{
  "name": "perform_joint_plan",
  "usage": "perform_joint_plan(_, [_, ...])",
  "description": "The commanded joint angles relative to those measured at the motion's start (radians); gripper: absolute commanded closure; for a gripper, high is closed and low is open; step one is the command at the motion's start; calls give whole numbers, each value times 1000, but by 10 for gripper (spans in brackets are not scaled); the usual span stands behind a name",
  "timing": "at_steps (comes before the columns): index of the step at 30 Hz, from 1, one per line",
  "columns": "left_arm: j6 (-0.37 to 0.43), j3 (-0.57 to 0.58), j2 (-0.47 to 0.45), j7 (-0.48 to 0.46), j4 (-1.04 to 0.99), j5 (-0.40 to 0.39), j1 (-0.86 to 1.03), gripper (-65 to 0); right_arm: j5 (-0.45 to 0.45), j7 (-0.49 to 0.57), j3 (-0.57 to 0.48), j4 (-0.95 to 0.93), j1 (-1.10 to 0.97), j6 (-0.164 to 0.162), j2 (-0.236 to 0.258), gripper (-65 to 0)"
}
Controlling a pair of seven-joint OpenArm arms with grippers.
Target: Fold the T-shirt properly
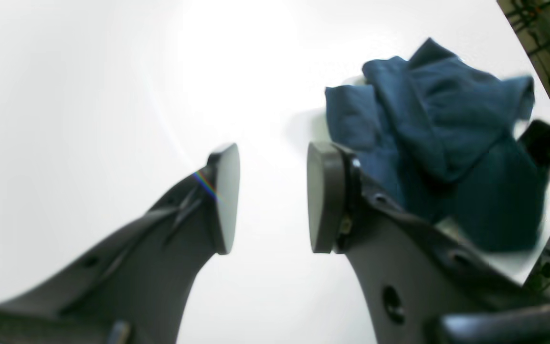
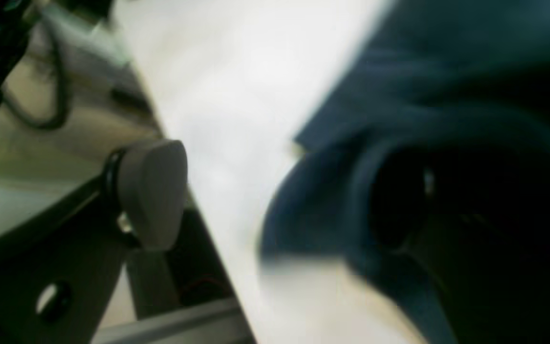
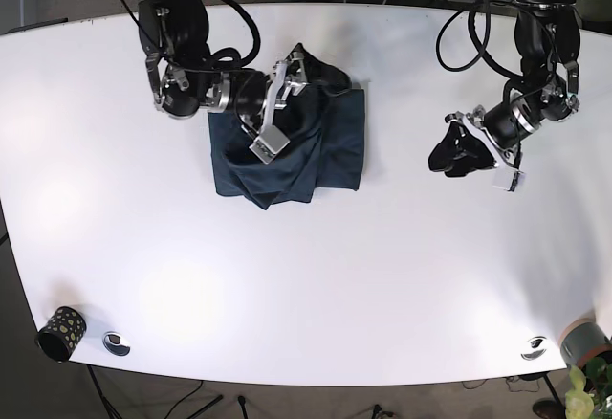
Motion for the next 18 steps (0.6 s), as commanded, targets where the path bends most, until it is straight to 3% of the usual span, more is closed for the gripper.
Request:
perform_joint_plan(1, [-13, -4, -11, -22, 21, -22, -12, -217, 18, 25, -12, 24, 22, 9, 5, -568])
perform_joint_plan(7, [-13, -4, -30, -22, 20, -19, -13, -217, 26, 25, 71, 26, 22, 13, 6, -568])
perform_joint_plan(13, [-13, -3, -27, -22, 20, -18, -15, -217, 31, 22, 195, 58, -10, 13, 92, -568])
perform_joint_plan(18, [-13, -1, -27, -22, 14, -16, -18, -217, 32, 22, 252, 121, -49, 15, 132, -568])
